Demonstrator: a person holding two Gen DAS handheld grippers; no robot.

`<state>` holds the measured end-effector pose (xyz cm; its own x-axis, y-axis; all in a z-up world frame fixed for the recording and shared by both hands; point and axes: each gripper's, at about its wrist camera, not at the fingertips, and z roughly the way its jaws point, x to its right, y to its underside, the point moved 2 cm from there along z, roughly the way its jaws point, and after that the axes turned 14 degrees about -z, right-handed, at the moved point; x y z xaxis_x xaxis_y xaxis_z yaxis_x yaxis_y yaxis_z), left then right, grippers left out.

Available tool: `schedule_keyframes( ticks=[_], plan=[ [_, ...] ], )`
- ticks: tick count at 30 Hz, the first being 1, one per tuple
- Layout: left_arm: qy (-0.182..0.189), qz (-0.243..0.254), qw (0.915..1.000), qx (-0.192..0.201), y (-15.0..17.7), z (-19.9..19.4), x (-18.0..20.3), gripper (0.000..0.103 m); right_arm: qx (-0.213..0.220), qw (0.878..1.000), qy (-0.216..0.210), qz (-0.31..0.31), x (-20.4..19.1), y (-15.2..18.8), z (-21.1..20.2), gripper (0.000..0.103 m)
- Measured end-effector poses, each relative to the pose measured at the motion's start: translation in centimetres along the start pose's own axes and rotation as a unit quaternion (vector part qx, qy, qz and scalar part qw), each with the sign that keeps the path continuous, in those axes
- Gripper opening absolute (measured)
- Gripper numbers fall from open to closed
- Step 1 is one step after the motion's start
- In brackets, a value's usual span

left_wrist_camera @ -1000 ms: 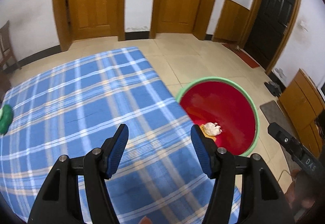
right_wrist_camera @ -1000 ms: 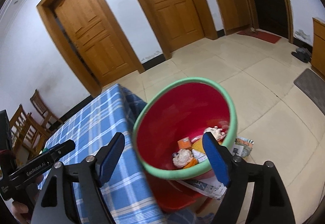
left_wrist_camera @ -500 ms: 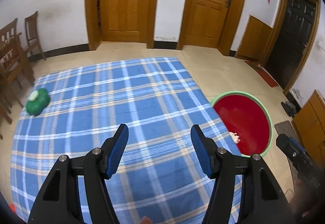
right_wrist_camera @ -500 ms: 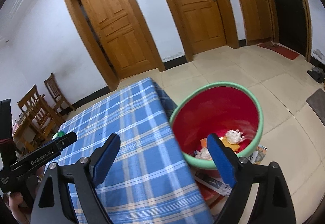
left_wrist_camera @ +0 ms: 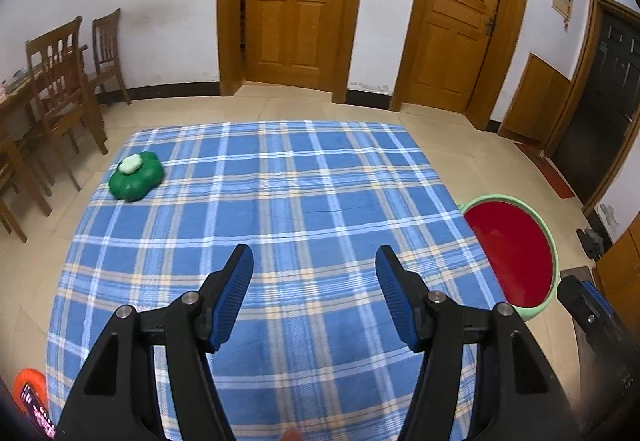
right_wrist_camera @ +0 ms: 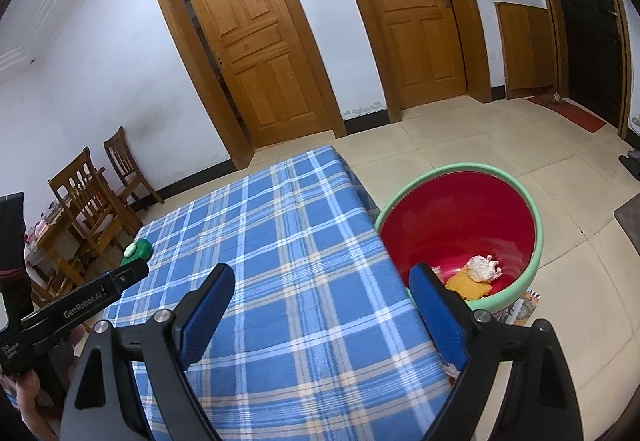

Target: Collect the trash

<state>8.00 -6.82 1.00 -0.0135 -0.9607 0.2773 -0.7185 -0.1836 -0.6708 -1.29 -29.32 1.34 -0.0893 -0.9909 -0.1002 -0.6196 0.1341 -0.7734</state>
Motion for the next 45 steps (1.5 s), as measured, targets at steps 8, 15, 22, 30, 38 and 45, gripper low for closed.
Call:
schedule_keyframes(
  ticks=[8, 15, 22, 30, 38, 45],
  plan=[
    [-0.015, -0.011, 0.9998, 0.01, 0.0, -0.8, -1.3, 0.064, 0.001, 1.0, -0.001, -0.005, -1.0, 0.0, -0.4, 0.091],
    [-0.016, -0.023, 0.9995, 0.012, -0.1, -1.2, -2.0, 0.064, 0.001, 1.0, -0.002, -0.007, -1.3, 0.0, -0.5, 0.091],
    [-0.016, -0.028, 0.9993, 0.018, -0.2, -1.6, -2.4, 0.064, 0.001, 1.0, -0.002, -0.008, -1.5, -0.1, -0.7, 0.091],
    [-0.016, -0.028, 0.9993, 0.019, -0.3, -1.7, -2.4, 0.064, 0.001, 1.0, -0.002, -0.007, -1.6, -0.1, -0.7, 0.091],
    [-0.017, -0.027, 0.9993, 0.02, -0.4, -1.8, -2.4, 0.064, 0.002, 1.0, -0.002, -0.008, -1.6, -0.1, -0.7, 0.091],
    [-0.017, -0.027, 0.9993, 0.02, -0.4, -1.8, -2.4, 0.064, 0.001, 1.0, -0.002, -0.007, -1.5, -0.1, -0.7, 0.091]
  ],
)
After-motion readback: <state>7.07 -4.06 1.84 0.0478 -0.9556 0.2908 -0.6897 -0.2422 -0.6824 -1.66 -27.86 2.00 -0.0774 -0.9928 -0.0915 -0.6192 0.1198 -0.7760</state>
